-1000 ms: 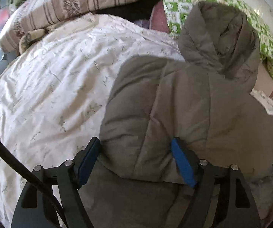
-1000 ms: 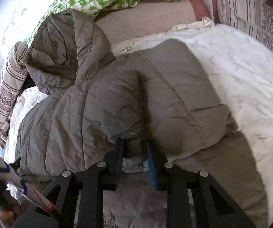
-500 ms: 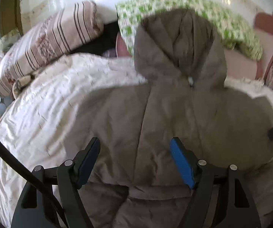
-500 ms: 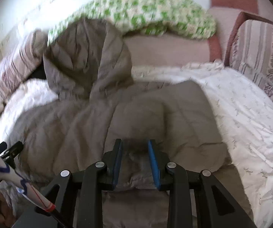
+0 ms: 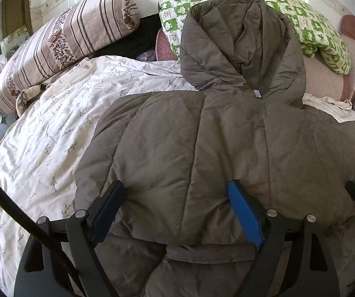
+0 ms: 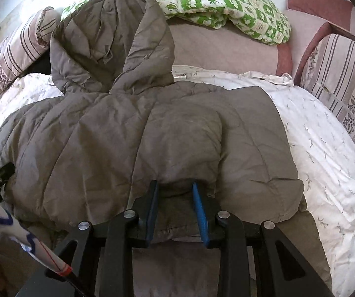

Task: Fold large clothes

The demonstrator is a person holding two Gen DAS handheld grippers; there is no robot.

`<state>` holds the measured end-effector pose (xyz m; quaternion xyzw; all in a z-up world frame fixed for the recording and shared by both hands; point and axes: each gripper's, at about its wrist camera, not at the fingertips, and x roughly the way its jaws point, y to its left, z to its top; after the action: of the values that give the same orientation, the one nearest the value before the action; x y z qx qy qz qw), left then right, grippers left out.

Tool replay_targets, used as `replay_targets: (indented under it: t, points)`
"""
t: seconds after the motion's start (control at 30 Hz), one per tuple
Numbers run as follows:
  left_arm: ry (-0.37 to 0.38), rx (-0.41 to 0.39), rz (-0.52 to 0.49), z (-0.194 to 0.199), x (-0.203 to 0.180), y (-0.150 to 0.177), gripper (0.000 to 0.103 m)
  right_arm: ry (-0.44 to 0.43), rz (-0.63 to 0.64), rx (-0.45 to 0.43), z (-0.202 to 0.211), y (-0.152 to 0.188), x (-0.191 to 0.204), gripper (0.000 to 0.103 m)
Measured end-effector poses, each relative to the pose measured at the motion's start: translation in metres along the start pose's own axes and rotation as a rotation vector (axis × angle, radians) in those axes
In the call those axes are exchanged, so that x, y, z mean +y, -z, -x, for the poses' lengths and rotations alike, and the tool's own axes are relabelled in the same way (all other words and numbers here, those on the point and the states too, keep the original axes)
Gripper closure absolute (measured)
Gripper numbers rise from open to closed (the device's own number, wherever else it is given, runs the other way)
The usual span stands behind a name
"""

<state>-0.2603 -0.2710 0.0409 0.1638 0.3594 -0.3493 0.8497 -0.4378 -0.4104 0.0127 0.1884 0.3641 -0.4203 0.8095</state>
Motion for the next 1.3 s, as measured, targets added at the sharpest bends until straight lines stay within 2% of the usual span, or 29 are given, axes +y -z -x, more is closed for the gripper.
replay_targets:
  t: [0.3,0.8,1.03,1.13,1.3]
  points:
    - [0.004,-0.018,0.011,0.005,0.003,-0.001,0.018,-0.016,-0.017,-0.036,0.012,0.001,-0.005,0.072]
    - [-0.006,-0.028,-0.001,0.009,0.000,-0.002,0.018,-0.014,-0.008,-0.028,0.009,0.002,-0.003,0.072]
    - [-0.011,-0.056,0.002,0.015,0.001,-0.004,0.018,-0.021,-0.016,-0.035,0.010,0.001,-0.004,0.072]
    - [-0.029,-0.074,0.007,0.017,0.007,-0.009,0.018,-0.045,-0.035,-0.066,0.019,-0.003,-0.008,0.072]
    - [-0.041,-0.046,0.108,0.009,0.035,-0.018,0.018,-0.041,-0.089,-0.109,0.028,-0.010,-0.024,0.072]
